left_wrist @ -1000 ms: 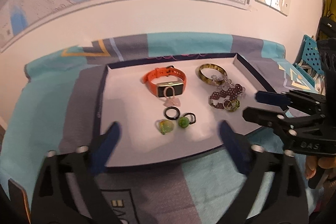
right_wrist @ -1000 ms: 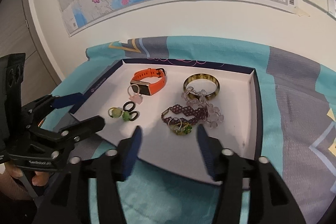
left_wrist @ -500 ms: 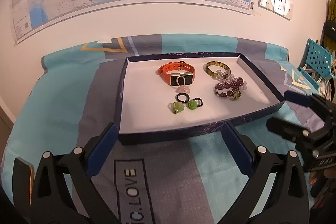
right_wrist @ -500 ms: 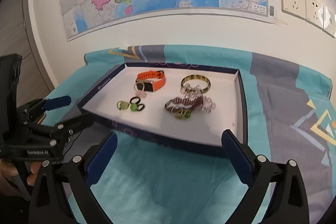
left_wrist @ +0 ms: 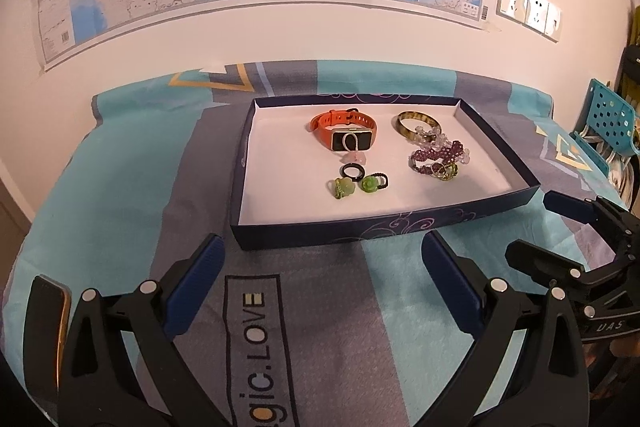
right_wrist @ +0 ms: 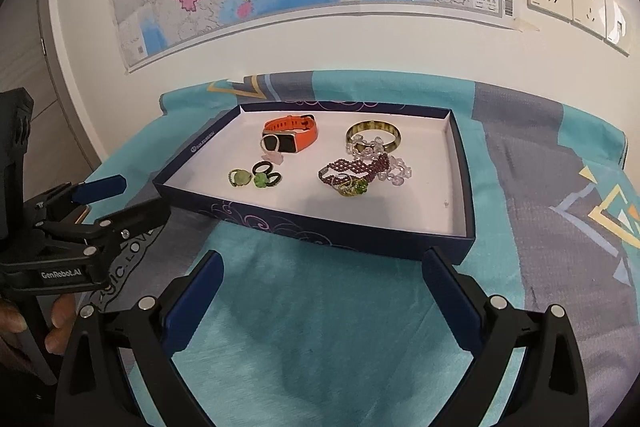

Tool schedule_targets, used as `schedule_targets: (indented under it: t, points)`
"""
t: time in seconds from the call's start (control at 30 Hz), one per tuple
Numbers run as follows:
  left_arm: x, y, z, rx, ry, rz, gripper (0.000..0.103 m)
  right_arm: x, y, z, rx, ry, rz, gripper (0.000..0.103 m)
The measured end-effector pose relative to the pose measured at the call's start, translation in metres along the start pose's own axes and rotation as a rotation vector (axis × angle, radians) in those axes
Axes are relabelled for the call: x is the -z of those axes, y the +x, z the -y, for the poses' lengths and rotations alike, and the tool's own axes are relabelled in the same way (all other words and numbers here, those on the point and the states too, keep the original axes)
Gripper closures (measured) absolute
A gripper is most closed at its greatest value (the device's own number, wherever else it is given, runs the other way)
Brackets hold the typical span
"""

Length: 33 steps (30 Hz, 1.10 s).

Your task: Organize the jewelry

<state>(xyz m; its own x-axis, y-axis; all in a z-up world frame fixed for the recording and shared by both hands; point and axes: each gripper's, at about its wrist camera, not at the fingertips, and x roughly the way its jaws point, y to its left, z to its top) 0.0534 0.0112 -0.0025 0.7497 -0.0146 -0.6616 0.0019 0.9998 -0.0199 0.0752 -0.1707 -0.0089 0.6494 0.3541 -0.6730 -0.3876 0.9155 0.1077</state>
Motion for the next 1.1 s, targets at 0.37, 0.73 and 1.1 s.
schedule_targets:
  t: [0.37,0.73,1.1]
  points:
    - [0.006,-0.0009,-0.0004,-0.007,-0.009,-0.015,0.006,0.0032,-0.0007,-0.005,-0.008,-0.003,-0.011,0.007]
    - [0.0084,-0.0005,0.0004,-0.007,-0.011,-0.027,0.006,0.0036,-0.0004,-0.0033,-0.007,0.005,-0.016,0.007]
    - [0.0101,0.0003,0.0045,-0.01,-0.003,-0.029,0.006,0.0041,-0.0005,-0.0033,-0.008,0.008,-0.02,0.007]
